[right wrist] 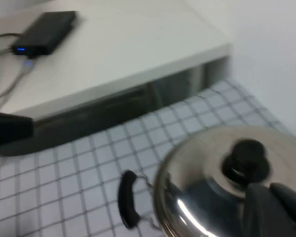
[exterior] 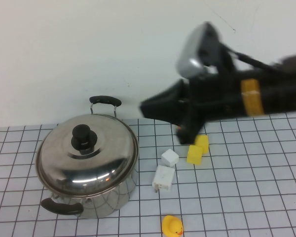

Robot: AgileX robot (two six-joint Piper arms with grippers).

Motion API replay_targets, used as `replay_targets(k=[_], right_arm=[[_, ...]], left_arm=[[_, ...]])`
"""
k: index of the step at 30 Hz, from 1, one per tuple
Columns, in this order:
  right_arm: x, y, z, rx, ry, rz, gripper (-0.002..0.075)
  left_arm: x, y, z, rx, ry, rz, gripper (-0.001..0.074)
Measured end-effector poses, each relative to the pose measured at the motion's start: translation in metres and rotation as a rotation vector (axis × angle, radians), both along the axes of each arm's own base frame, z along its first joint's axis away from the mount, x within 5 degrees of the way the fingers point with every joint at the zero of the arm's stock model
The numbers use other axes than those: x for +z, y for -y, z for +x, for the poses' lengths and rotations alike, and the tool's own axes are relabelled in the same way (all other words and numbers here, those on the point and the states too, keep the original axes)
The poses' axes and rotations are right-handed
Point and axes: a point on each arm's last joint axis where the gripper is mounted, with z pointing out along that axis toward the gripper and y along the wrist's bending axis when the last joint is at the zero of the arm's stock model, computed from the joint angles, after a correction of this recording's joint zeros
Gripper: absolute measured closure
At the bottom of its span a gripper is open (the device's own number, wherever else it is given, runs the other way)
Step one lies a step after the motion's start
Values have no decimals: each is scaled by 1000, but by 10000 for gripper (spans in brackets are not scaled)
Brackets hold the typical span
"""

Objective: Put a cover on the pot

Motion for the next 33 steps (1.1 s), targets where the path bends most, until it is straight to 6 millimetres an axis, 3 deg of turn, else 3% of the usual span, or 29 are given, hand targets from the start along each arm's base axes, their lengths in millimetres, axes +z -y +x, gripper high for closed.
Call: replay_targets(k=[6, 19, 23, 26, 30, 33], right_arm=[[16, 43, -50, -164, 91, -7, 727], [24, 100, -114, -367, 273, 10, 728], [11, 122, -124, -491, 451, -50, 728], [-4, 148, -133, -664, 474, -148, 728], [-42, 177, -164, -720, 220, -405, 728], [-65, 191, -188, -719, 126, -433, 728]], left_arm=[[0, 0, 0, 0, 0, 0, 738], [0, 0, 0, -1, 0, 4, 738], [0, 0, 0, -1, 0, 4, 738], [0, 0, 0, -1, 0, 4, 738], [0, 0, 0, -1, 0, 4, 738], [0, 0, 0, -1, 0, 4, 738]])
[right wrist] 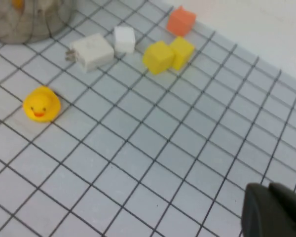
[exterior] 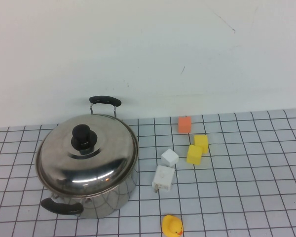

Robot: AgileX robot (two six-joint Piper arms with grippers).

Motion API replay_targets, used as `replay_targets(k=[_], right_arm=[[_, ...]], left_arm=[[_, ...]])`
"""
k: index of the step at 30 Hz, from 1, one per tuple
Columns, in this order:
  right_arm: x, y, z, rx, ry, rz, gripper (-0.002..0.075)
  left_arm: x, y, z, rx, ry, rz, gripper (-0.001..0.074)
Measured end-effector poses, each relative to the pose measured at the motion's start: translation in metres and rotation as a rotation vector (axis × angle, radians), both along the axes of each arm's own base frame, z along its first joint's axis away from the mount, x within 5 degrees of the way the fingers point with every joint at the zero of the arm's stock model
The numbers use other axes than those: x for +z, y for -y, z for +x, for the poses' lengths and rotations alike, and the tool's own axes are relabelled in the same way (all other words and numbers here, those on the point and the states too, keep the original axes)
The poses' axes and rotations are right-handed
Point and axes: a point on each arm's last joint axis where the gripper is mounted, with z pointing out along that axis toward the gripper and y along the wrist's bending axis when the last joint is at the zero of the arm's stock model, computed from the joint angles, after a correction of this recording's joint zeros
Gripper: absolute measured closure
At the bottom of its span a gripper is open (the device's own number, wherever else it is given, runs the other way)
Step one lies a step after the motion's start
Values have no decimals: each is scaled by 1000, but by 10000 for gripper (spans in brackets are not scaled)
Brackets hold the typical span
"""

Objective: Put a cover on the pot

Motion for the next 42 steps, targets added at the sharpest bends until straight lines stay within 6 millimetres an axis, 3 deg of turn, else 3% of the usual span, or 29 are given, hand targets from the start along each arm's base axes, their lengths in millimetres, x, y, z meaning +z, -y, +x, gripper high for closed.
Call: replay_targets(k=[8, 14, 42], right_arm=[[-44, 29, -27, -235, 301, 111, 728], [-69, 39, -34, -388, 347, 121, 728], [-76, 40, -39, -420, 265, 116, 728]], left_arm=[[0, 0, 0, 0, 0, 0, 738], [0, 0, 0, 0, 0, 0, 738], [0, 0, 0, 1, 0, -4, 738]])
